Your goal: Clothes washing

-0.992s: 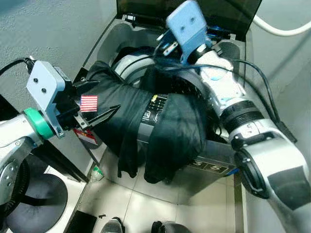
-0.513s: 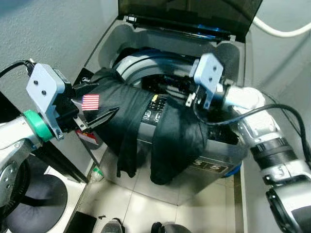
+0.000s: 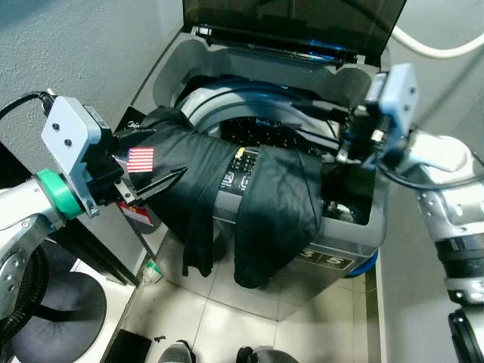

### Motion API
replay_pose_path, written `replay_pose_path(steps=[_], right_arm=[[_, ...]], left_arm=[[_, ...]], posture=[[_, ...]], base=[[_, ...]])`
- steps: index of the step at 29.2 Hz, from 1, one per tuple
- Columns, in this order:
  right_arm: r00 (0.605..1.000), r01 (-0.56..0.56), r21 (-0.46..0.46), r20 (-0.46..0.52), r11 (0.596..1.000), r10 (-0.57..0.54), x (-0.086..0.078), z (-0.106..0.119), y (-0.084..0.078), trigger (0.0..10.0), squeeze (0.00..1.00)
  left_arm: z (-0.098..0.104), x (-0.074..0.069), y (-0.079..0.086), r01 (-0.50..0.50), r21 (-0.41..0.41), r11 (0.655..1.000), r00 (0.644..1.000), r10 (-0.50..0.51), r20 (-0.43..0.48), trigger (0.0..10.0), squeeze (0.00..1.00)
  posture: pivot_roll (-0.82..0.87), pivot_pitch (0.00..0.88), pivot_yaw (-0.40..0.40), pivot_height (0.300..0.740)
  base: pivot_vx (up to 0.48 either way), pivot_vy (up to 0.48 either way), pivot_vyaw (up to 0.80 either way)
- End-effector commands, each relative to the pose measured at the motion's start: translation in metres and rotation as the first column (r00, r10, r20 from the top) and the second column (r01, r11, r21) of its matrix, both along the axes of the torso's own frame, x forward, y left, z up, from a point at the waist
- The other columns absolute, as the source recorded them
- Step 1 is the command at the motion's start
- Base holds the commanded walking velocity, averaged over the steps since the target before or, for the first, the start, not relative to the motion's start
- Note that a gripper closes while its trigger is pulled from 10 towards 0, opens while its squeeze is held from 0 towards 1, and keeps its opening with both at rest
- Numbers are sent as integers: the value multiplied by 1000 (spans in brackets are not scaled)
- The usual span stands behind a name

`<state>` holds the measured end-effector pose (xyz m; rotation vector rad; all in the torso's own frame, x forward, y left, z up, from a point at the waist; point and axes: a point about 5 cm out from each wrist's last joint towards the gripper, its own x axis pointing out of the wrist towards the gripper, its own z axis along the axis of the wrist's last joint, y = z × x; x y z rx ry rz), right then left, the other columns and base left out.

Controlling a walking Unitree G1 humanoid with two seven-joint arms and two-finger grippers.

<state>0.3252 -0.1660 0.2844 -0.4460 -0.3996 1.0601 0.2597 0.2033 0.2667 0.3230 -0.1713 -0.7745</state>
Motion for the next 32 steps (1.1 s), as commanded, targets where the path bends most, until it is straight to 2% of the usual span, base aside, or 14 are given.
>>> replay_pose_path(steps=[1, 2, 7, 12, 14, 16, 17, 26, 32], right_arm=[[1000, -6, -27, -20, 1000, 5, -1, -6, 0, 10000, 0], [999, 19, -78, -26, 997, -21, 1, -12, -2, 10000, 0], [998, 56, -134, -28, 989, -60, 7, -23, 0, 10000, 0], [997, 75, -131, -23, 989, -79, 8, -21, 0, 10000, 0], [997, 79, -95, -15, 992, -80, 7, -15, -2, 10000, 0], [998, 68, 6, -6, 998, -68, 2, 0, -7, 10000, 0], [997, 72, 23, -3, 997, -72, 1, 3, -9, 10000, 0], [992, 125, -30, 0, 992, -125, 6, -2, -15, 10000, 0], [985, 170, -92, -8, 981, -172, 11, -15, -16, 10000, 0]], left_arm=[[0, -3, -1, 7, 15, 1000, 1000, -6, -7, 10000, 0], [-1, -3, 0, 5, 16, 1000, 1000, -5, -9, 10000, 0], [-1, -3, -1, 3, 16, 1000, 1000, -3, -8, 10000, 0], [0, -3, 0, 2, 16, 1000, 1000, -2, -5, 10000, 0], [0, -3, 0, 1, 17, 1000, 1000, -1, -4, 10000, 0], [2, -3, 1, -1, 17, 1000, 1000, 0, 3, 10000, 0], [3, -3, 0, -1, 15, 1000, 1000, 1, 7, 10000, 0], [3, -3, 0, -1, 12, 1000, 1000, 1, 9, 10000, 0], [3, -1, 1, 3, 17, 1000, 1000, -4, 4, 10000, 0]], posture=[[180, 103, 29, 740], [181, 104, 28, 740], [184, 107, 24, 740], [186, 108, 26, 740], [187, 107, 25, 740], [187, 107, 23, 740], [181, 103, 18, 740], [164, 101, 16, 740], [161, 98, 32, 740]], base=[[0, 0, 0], [0, 0, 0], [0, 0, 0], [0, 0, 0], [0, 0, 0], [0, 0, 0], [0, 0, 0], [0, 0, 0], [0, 0, 0]])
